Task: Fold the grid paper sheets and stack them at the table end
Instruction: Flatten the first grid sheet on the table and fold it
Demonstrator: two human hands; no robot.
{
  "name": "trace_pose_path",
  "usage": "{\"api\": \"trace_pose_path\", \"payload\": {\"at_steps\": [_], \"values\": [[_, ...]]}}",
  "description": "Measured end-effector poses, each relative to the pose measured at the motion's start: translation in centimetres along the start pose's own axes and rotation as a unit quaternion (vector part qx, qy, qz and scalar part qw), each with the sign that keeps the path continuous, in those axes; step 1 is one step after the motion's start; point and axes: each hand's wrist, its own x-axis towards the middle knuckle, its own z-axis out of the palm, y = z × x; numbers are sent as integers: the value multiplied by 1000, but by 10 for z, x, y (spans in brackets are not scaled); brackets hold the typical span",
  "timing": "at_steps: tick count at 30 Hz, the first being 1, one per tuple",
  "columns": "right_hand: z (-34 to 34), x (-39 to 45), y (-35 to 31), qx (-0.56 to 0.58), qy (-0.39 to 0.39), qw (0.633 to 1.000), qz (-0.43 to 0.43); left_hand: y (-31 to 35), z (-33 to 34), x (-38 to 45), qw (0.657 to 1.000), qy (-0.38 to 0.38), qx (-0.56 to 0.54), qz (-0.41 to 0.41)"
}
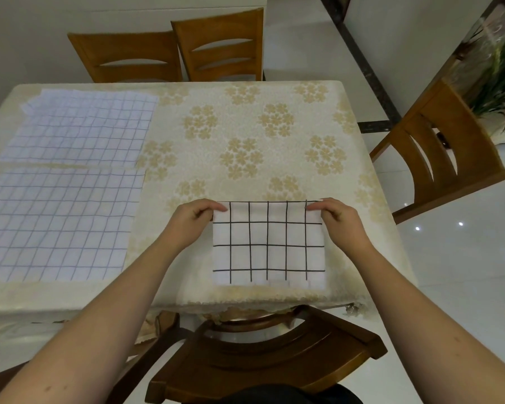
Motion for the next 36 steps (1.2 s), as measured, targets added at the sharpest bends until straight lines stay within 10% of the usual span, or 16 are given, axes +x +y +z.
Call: {"api": "trace_pose_path", "payload": {"at_steps": [10,17,27,33,36], "values": [[-3,10,-19,196,3,979,55,22,-9,14,993,74,-90,37],[4,16,-19,-21,-82,996,33,51,-20,16,996,23,3,91],[36,22,-58,-29,-200,979,5,76,-6,21,975,-94,102,172],[28,20,-65,5,-168,986,5,60,-5,27,980,76,34,183],[18,17,-72,67,-157,985,24,31,4,20,971,186,-145,40]]}}
